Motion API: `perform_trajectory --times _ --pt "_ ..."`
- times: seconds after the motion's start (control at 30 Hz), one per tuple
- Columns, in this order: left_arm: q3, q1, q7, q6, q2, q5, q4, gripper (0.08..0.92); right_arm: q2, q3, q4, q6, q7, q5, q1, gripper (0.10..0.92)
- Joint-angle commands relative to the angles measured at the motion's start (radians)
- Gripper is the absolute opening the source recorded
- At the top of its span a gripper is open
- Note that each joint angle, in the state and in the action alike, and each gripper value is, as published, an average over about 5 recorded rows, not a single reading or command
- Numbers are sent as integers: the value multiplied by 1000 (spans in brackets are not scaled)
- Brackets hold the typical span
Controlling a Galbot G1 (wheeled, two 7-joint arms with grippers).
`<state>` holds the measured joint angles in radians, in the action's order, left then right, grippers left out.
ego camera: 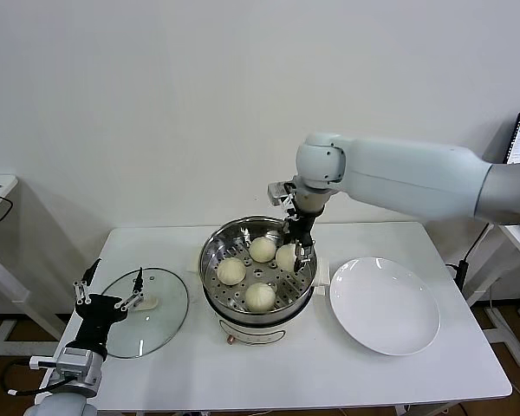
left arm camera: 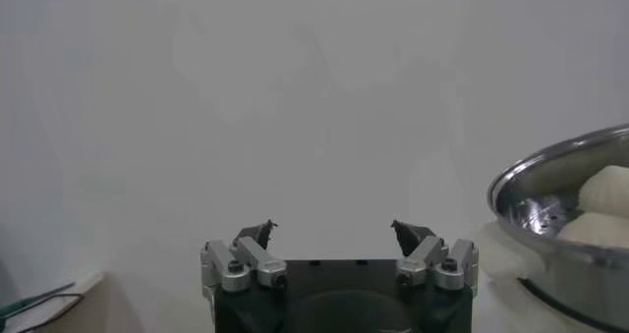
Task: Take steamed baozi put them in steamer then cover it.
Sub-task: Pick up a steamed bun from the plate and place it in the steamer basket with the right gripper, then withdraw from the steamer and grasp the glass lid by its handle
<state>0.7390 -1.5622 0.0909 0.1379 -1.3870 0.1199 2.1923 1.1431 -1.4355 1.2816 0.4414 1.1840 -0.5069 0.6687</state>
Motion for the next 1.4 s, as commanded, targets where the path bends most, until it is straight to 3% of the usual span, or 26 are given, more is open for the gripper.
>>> perform_trajectory --times 0.03,0.7,0.93,1.4 --pt "0 1 1 0 1 -1 -4 823 61 11 -84 2 1 51 -76 687" --pt "10 -3 4 1 0 -6 4 823 75 17 -107 1 0 86 -94 704" --pt "13 -5 5 1 -1 -6 4 823 66 23 -98 2 1 73 -88 791" --pt "8 -13 0 8 -3 -1 12 823 -132 115 -24 -10 55 -47 41 823"
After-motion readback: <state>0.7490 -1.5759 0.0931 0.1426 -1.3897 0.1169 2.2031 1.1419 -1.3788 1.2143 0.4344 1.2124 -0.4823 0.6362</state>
